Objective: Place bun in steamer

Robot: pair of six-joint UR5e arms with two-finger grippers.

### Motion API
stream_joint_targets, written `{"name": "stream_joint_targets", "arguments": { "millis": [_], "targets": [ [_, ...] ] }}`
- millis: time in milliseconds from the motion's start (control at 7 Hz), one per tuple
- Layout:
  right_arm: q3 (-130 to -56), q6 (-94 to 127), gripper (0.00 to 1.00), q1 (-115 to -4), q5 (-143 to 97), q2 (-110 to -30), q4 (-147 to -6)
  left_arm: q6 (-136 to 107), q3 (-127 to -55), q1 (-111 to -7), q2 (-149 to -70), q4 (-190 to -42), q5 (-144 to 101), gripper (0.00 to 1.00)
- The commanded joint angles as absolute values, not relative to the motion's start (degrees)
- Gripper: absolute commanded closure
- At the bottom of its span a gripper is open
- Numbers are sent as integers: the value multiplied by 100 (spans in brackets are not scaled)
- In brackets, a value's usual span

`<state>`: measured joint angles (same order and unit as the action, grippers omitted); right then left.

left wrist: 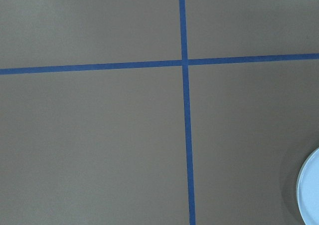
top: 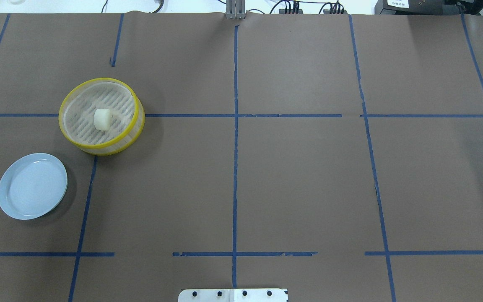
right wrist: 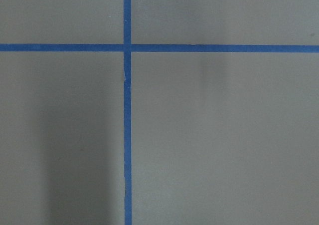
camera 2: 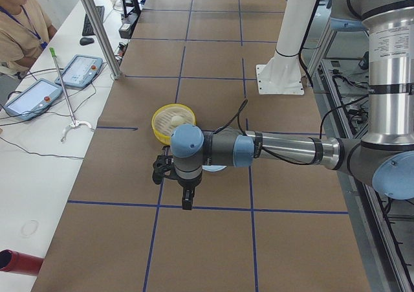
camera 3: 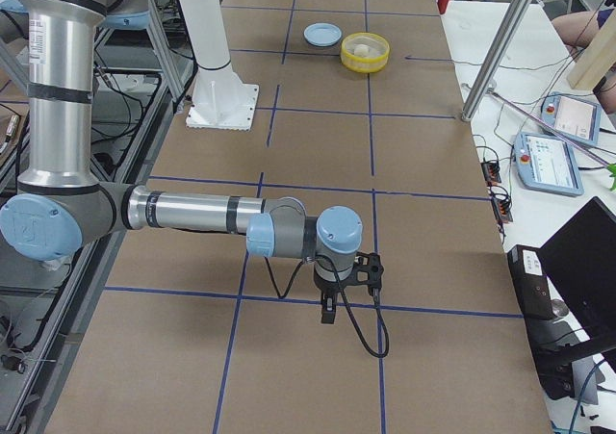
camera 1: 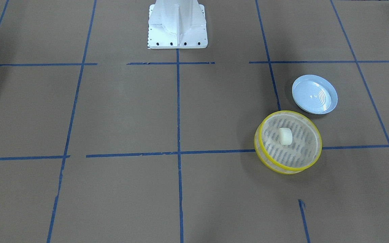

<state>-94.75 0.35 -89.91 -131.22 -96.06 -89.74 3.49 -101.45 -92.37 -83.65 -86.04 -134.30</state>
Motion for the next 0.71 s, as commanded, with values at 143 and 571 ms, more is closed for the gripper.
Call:
{"name": "stream_joint_targets", "arguments": {
  "millis": [143, 571],
  "targets": [
    [-9475, 35, 0, -8991, -13122, -9606, -8974, 352, -9958, -9237, -8498, -8587, -13438, 0],
    [-9475, 35, 0, -8991, -13122, -9606, -8974, 343, -9958, -9246, -8534, -8578, -13456, 0]
  ]
}}
